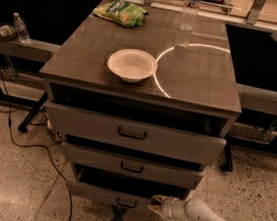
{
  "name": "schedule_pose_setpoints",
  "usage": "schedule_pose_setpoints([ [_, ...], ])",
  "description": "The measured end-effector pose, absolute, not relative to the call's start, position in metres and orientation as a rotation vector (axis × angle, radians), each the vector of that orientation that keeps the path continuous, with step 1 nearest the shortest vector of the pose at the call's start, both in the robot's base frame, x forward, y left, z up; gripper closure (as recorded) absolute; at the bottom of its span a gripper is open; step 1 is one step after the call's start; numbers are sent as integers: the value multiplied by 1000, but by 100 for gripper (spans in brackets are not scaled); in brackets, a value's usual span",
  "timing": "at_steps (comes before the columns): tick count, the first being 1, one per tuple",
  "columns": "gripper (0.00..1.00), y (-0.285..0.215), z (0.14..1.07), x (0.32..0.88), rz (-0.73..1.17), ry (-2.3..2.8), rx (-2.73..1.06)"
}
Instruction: Open bottom drawer
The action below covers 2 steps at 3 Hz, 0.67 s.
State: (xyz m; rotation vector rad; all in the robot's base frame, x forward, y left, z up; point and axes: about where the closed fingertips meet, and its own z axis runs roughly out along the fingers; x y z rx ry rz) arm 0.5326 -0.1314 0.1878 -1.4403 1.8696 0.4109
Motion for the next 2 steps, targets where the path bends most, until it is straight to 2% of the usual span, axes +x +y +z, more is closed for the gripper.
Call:
schedule_pose_setpoints([
  [1, 100, -131, 190, 533, 411, 1870, -1440],
  [2, 76, -132, 190, 530, 414, 1875, -1441],
])
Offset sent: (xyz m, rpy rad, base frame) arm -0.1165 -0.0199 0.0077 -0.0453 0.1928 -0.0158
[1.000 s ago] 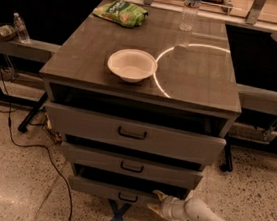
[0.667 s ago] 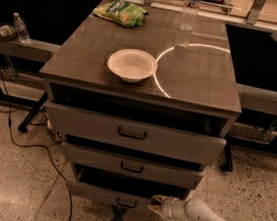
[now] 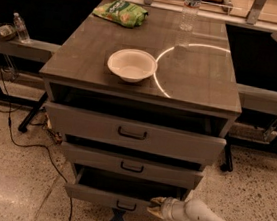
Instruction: Open bottom drawer
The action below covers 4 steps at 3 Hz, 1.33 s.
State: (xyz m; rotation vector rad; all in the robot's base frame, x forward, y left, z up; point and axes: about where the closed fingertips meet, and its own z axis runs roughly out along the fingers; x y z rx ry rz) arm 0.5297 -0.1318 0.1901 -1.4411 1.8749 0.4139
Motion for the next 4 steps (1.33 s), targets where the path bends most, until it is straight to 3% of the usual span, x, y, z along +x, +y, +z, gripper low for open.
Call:
schedule_pose_setpoints([
  [2, 14, -135, 191, 500, 446, 1929, -1450],
  [3, 0, -133, 193, 441, 518, 2055, -1500],
  [4, 0, -134, 197, 408, 554, 2123, -1526],
])
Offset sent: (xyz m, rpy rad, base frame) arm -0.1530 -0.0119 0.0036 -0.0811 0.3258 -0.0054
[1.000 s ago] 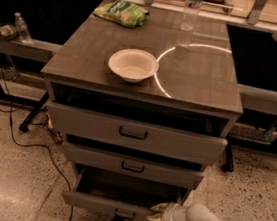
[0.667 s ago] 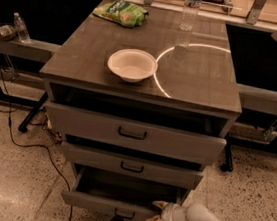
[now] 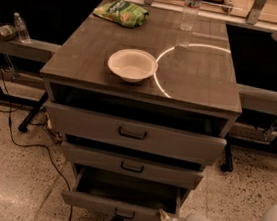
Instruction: Open bottom drawer
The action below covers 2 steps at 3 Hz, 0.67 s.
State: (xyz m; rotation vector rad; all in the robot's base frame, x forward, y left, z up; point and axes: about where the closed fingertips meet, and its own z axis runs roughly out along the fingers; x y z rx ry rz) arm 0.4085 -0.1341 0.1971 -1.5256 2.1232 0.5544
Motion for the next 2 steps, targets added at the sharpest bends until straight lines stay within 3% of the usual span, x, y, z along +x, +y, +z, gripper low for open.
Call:
schedule_pose_setpoints([
  [2, 0, -134, 199, 377, 592, 2192, -1556],
])
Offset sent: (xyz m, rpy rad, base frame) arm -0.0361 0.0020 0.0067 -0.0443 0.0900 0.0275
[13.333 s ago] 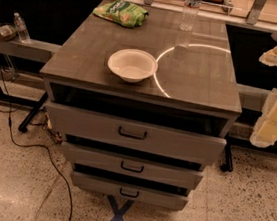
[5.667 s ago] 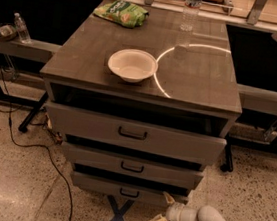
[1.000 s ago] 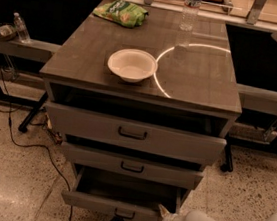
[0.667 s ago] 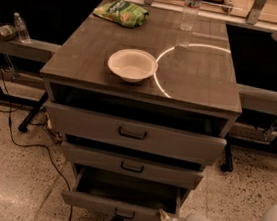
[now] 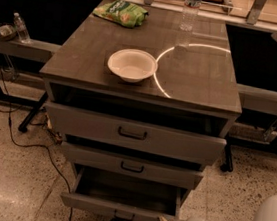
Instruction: Open bottom drawer
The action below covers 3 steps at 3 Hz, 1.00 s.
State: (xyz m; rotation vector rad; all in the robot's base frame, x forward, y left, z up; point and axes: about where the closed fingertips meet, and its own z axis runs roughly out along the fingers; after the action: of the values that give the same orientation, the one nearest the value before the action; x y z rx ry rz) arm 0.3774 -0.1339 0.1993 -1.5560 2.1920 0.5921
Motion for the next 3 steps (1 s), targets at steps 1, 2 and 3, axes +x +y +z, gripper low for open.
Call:
schedule_pose_setpoints([
  [1, 0, -131, 210, 384, 577, 2163, -1572],
  [2, 0, -123, 229, 404, 536, 2097, -1582],
  [3, 4, -116, 240, 422, 525, 2054, -1547],
])
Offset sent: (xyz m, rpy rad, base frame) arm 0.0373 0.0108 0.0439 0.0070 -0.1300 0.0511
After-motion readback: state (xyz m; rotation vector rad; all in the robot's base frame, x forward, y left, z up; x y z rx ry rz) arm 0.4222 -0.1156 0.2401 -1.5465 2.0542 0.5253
